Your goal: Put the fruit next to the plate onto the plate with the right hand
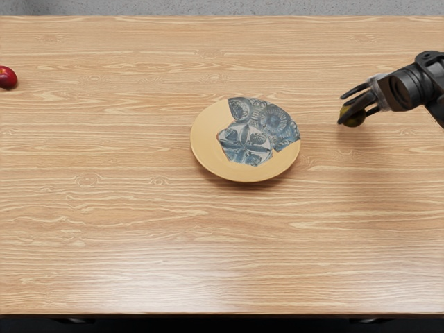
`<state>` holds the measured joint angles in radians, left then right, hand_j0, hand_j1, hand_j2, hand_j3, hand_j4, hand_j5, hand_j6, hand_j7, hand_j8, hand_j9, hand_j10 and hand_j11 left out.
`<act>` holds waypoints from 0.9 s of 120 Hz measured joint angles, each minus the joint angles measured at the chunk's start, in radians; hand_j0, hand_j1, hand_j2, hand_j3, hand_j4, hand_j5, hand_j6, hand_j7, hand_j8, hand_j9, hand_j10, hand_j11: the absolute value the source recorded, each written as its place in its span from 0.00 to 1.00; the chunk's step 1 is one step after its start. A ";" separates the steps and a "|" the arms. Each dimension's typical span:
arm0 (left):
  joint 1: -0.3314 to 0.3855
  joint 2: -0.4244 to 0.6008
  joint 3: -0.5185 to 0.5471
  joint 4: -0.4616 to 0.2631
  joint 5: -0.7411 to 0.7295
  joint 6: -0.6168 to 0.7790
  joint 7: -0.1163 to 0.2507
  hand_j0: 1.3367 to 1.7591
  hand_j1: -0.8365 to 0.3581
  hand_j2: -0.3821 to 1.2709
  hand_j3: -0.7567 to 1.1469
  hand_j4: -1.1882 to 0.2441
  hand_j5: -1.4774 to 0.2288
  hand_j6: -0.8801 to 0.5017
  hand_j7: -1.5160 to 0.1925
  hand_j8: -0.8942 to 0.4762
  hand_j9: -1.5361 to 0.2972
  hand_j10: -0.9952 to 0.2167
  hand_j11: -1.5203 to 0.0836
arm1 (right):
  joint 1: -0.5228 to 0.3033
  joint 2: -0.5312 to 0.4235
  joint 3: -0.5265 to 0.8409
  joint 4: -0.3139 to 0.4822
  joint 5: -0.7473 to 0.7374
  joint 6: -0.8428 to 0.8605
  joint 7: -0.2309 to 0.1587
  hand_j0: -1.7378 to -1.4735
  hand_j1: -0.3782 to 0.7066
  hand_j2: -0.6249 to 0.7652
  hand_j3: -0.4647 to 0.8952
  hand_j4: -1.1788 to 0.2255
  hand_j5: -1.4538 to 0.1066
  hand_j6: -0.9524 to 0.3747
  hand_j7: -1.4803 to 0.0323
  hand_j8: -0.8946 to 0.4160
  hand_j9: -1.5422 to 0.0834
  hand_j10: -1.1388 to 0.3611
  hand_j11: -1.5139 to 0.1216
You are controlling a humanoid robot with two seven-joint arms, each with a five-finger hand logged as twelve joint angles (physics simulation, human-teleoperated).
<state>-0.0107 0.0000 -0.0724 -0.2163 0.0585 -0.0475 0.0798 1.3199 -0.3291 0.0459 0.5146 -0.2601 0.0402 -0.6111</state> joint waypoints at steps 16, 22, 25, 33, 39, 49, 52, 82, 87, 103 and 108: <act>0.000 0.000 0.000 0.000 0.000 0.000 0.000 0.76 0.99 0.23 0.40 0.83 0.87 0.64 0.89 0.65 0.84 0.82 0.95 | -0.001 -0.023 0.240 0.015 0.022 0.207 -0.001 0.30 0.74 0.87 0.34 0.26 0.15 0.48 0.24 0.59 0.21 0.55 0.21; 0.000 0.000 0.000 0.000 0.000 0.000 0.000 0.76 0.99 0.23 0.40 0.83 0.87 0.64 0.89 0.65 0.84 0.82 0.95 | -0.002 0.004 0.294 0.021 0.056 0.278 -0.001 0.30 0.73 0.87 0.34 0.25 0.15 0.45 0.23 0.58 0.22 0.55 0.21; 0.000 0.000 0.000 0.000 0.000 0.000 0.000 0.76 0.99 0.23 0.40 0.83 0.87 0.64 0.89 0.65 0.84 0.82 0.95 | -0.002 0.027 0.313 0.023 0.069 0.304 -0.001 0.31 0.73 0.87 0.34 0.25 0.15 0.44 0.23 0.58 0.22 0.55 0.22; 0.000 0.000 0.000 0.000 0.000 0.000 0.000 0.76 0.99 0.23 0.40 0.83 0.87 0.64 0.89 0.65 0.84 0.82 0.95 | -0.001 0.095 0.350 0.027 0.093 0.349 -0.001 0.31 0.73 0.87 0.34 0.25 0.15 0.41 0.23 0.57 0.22 0.54 0.22; 0.000 0.000 0.000 0.000 0.000 0.000 0.000 0.76 0.99 0.23 0.40 0.83 0.87 0.64 0.89 0.65 0.84 0.82 0.95 | -0.001 0.131 0.365 0.028 0.103 0.369 -0.001 0.31 0.73 0.86 0.34 0.25 0.15 0.41 0.23 0.57 0.22 0.54 0.22; 0.000 0.000 0.000 0.000 0.000 0.000 0.000 0.76 0.99 0.23 0.40 0.83 0.87 0.64 0.89 0.65 0.84 0.82 0.95 | 0.000 0.155 0.377 0.029 0.109 0.387 0.000 0.31 0.72 0.87 0.34 0.25 0.15 0.40 0.23 0.56 0.22 0.53 0.22; 0.000 0.000 0.000 0.000 0.000 0.000 0.000 0.76 0.99 0.23 0.40 0.83 0.87 0.64 0.89 0.65 0.84 0.82 0.95 | 0.000 0.157 0.379 0.028 0.110 0.390 0.000 0.31 0.72 0.87 0.34 0.25 0.15 0.40 0.23 0.56 0.22 0.53 0.22; 0.000 0.000 0.000 0.000 0.000 0.000 0.000 0.76 0.99 0.23 0.40 0.83 0.87 0.64 0.89 0.65 0.84 0.82 0.95 | -0.017 0.159 0.363 0.003 0.056 0.386 0.000 0.31 0.64 0.81 0.34 0.27 0.22 0.22 0.27 0.45 0.28 0.51 0.27; 0.000 0.000 0.000 0.000 0.000 0.000 0.000 0.76 0.99 0.23 0.40 0.83 0.87 0.64 0.89 0.65 0.84 0.82 0.95 | -0.022 0.160 0.362 0.001 0.051 0.385 0.000 0.31 0.54 0.74 0.34 0.37 0.34 0.30 0.39 0.49 0.40 0.54 0.38; -0.002 0.000 0.000 0.000 0.000 0.000 0.000 0.76 0.99 0.23 0.40 0.83 0.87 0.64 0.89 0.65 0.84 0.82 0.95 | -0.029 0.142 0.373 0.008 0.056 0.401 0.000 0.30 0.31 0.60 0.34 0.59 0.62 0.49 0.67 0.57 0.65 0.63 0.63; -0.002 0.000 0.000 0.000 0.000 0.000 0.000 0.76 0.99 0.23 0.40 0.83 0.87 0.64 0.89 0.65 0.84 0.82 0.95 | -0.030 0.077 0.405 0.030 0.080 0.448 0.000 0.30 0.26 0.57 0.34 0.63 0.67 0.53 0.72 0.59 0.71 0.65 0.69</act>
<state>-0.0123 0.0000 -0.0719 -0.2163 0.0582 -0.0476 0.0800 1.2897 -0.2522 0.4509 0.5441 -0.1801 0.4878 -0.6109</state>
